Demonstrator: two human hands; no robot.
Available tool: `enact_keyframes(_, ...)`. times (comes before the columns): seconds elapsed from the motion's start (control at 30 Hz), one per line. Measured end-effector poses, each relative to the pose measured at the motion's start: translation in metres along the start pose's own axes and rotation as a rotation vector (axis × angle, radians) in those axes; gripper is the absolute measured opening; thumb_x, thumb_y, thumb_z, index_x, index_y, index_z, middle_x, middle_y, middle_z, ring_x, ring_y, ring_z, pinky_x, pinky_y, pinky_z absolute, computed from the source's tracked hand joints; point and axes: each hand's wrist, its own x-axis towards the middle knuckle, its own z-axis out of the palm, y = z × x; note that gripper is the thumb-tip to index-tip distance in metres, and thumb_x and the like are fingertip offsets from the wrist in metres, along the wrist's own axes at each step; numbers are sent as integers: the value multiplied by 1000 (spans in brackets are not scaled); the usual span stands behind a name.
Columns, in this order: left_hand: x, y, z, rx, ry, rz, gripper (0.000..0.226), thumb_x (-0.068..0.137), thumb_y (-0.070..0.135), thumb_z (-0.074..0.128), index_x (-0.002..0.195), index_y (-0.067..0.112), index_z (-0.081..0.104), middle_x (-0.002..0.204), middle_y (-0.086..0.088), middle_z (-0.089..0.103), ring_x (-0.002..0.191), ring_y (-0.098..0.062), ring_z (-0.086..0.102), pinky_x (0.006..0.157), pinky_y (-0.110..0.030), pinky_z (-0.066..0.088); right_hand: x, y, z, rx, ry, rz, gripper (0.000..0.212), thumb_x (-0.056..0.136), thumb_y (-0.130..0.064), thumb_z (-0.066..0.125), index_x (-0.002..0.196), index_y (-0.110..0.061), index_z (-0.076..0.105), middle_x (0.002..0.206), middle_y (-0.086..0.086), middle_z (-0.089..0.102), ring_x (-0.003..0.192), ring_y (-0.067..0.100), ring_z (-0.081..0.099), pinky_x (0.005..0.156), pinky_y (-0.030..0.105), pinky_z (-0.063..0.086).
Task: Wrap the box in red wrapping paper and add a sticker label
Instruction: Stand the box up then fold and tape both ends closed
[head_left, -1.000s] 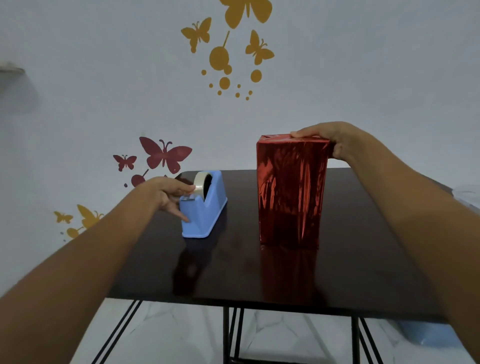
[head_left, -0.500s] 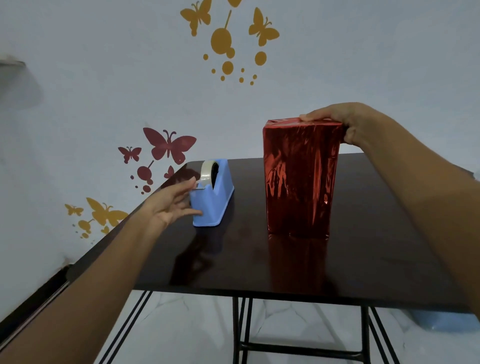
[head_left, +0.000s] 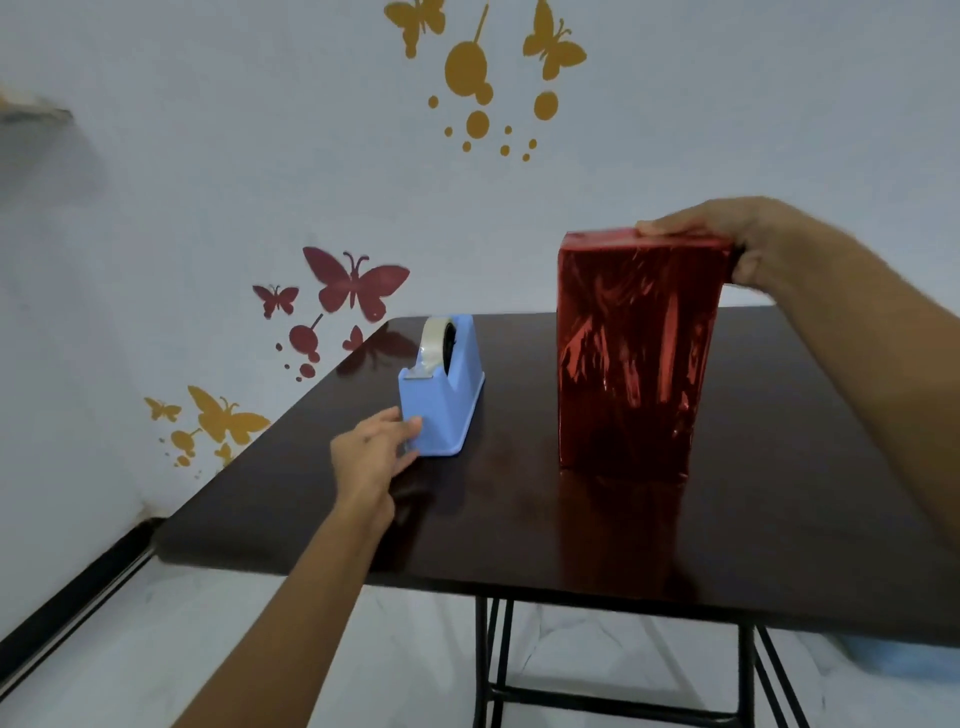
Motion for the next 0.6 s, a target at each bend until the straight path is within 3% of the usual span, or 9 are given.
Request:
enact_keyframes(0.1, -29, 14, 0, 20, -119, 109, 22, 74, 15, 76, 95, 11, 73, 114, 8, 64, 98, -9, 61, 82, -28, 49, 1, 4, -1, 34, -4, -12, 11, 75, -16, 74, 74, -12, 64, 48, -4, 64, 39, 6, 59, 50, 19, 53)
enact_keyframes(0.17, -61, 49, 14, 87, -345, 234, 28, 63, 33, 77, 86, 18, 78, 129, 18, 56, 118, -5, 53, 102, -33, 39, 3, 6, -1, 50, -1, -12, 12, 74, -14, 74, 74, -8, 64, 48, -1, 64, 38, 8, 59, 46, 20, 52)
enact_keyframes(0.23, -90, 90, 39, 65, -624, 324, 38, 57, 39, 73, 89, 20, 79, 127, 21, 59, 119, 4, 50, 105, -27, 36, 2, 6, 1, 72, -8, -27, 17, 69, -14, 77, 77, -5, 65, 53, 2, 66, 41, 11, 61, 46, 21, 54)
enact_keyframes(0.3, -107, 125, 69, 36, -816, 390, 31, 66, 29, 71, 92, 13, 77, 108, 9, 71, 105, 0, 62, 96, -20, 47, 1, 7, 1, 77, -11, -54, 25, 63, -15, 79, 81, -4, 67, 63, 5, 68, 47, 12, 63, 51, 22, 54)
enact_keyframes(0.43, -98, 159, 133, 171, -835, 417, 16, 78, 18, 72, 90, 7, 75, 84, -8, 74, 79, -16, 71, 79, -24, 57, -6, 7, 2, 80, 14, -124, 10, 73, -11, 74, 77, -6, 67, 70, 5, 66, 59, 15, 62, 61, 27, 50)
enact_keyframes(0.53, -79, 160, 158, 248, -756, 451, 4, 78, 14, 74, 82, 11, 75, 73, -2, 73, 69, -10, 70, 67, -16, 54, -11, 5, 0, 68, 40, -107, 19, 73, -14, 76, 86, -3, 67, 74, 6, 67, 63, 17, 62, 66, 28, 52)
enact_keyframes(0.6, -72, 157, 167, 303, -709, 525, 1, 78, 14, 75, 77, 14, 75, 71, 3, 72, 72, -6, 69, 59, -7, 45, -13, 4, -1, 75, 33, -96, 25, 72, -15, 78, 91, -1, 68, 77, 8, 68, 67, 18, 63, 73, 30, 54)
